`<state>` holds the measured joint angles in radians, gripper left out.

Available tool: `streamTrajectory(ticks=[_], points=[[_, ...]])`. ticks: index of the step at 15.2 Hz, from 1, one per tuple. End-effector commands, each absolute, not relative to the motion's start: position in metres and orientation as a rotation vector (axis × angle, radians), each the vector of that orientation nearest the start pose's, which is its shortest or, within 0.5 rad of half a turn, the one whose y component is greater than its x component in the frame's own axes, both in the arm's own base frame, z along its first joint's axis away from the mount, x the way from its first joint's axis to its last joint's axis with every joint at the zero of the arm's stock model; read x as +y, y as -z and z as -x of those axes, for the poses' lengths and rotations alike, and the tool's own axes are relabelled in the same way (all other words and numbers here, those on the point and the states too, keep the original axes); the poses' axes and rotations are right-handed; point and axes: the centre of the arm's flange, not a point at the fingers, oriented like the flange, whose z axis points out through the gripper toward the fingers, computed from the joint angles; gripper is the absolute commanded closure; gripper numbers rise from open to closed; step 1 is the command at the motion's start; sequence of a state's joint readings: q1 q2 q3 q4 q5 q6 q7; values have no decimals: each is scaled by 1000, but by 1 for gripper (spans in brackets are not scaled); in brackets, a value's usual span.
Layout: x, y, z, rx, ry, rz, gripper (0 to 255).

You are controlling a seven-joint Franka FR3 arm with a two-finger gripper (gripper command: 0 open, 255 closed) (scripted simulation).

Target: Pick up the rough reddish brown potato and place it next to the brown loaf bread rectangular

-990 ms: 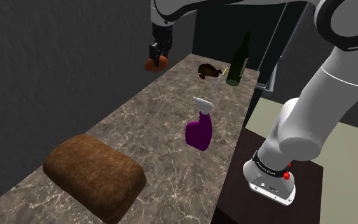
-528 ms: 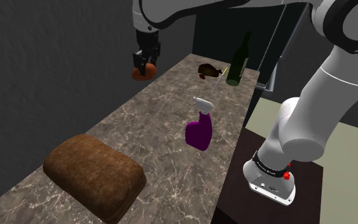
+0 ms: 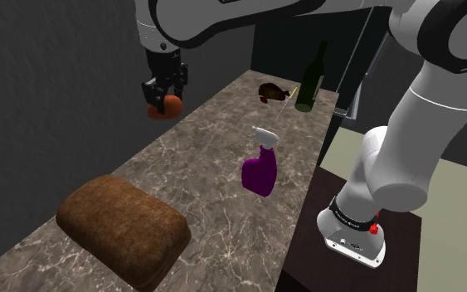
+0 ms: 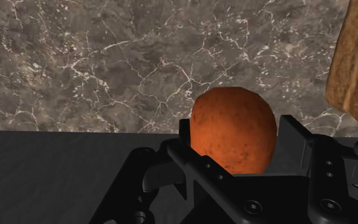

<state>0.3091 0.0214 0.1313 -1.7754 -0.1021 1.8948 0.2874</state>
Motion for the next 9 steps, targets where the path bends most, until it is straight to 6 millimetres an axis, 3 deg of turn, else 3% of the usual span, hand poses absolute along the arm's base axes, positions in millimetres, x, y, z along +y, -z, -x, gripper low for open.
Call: streamTrajectory(ticks=[1, 3, 9], points=[[266, -543, -525, -285, 200, 3176, 255], [292, -543, -521, -285, 200, 3176, 255], [292, -511, -521, -285, 200, 3176, 255]])
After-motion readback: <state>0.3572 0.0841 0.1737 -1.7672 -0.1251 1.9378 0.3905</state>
